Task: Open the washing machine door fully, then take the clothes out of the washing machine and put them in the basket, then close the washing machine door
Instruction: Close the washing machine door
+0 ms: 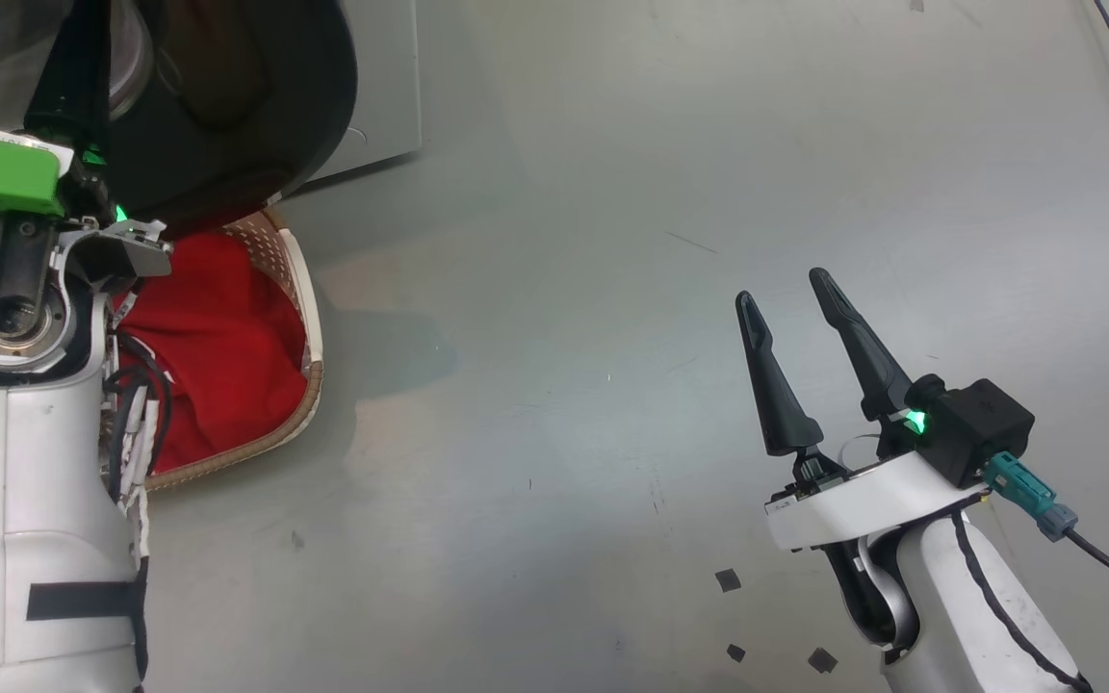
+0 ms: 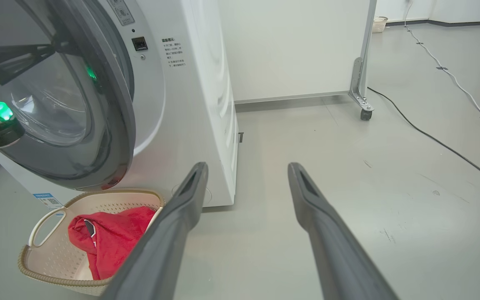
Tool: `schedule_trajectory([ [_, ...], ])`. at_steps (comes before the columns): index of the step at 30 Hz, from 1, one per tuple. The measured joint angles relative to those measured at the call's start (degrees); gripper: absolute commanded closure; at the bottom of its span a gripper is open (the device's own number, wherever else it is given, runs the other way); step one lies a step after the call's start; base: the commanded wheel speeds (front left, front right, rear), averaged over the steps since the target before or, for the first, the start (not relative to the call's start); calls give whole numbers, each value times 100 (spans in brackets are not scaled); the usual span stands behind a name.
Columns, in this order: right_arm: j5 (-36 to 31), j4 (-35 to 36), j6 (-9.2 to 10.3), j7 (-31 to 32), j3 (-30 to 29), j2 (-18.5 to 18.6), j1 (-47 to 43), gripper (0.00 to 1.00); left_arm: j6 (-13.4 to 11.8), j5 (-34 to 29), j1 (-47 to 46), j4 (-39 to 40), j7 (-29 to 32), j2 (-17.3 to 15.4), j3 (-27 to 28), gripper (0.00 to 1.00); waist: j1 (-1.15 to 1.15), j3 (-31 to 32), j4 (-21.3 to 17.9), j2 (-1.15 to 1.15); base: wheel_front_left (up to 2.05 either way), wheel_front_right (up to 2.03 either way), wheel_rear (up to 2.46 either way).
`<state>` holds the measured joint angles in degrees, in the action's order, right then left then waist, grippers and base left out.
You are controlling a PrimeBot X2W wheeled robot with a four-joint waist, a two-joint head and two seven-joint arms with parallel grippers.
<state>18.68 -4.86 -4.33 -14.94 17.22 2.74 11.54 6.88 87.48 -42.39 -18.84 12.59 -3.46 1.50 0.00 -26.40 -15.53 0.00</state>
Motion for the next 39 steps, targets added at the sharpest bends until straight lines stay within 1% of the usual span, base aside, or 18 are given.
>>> schedule_trajectory([
  [11,94,-66,49,0,86,-1,66,0,-1,-83,-479,-581,-330,-58,83,100,0,-7,-247,0,0,0,0],
  [16,97,-71,94,0,77,-1,66,0,-2,-87,-571,-711,-385,-66,68,100,0,17,-267,0,0,0,0],
  [18,96,-78,100,0,27,-5,66,0,-1,-92,-577,-709,-368,-54,-23,100,0,32,-257,0,0,0,0],
  [22,82,-98,147,0,-46,-4,65,0,0,-91,-582,-595,-330,104,-194,100,0,84,-181,0,0,0,0],
  [27,-63,-123,146,0,-114,-5,63,0,1,5,-488,-292,-330,114,-220,100,0,178,-26,0,0,0,0],
  [34,-227,-185,146,0,-274,-4,-2,0,3,198,289,23,-337,151,-250,100,0,338,281,0,0,0,0],
  [36,-261,-221,145,0,-308,-3,-42,0,3,367,479,156,-360,158,-231,100,0,392,380,0,0,0,0],
  [39,-327,-238,145,0,-370,11,-76,0,3,392,784,334,-398,166,-248,100,0,478,534,0,0,0,0],
])
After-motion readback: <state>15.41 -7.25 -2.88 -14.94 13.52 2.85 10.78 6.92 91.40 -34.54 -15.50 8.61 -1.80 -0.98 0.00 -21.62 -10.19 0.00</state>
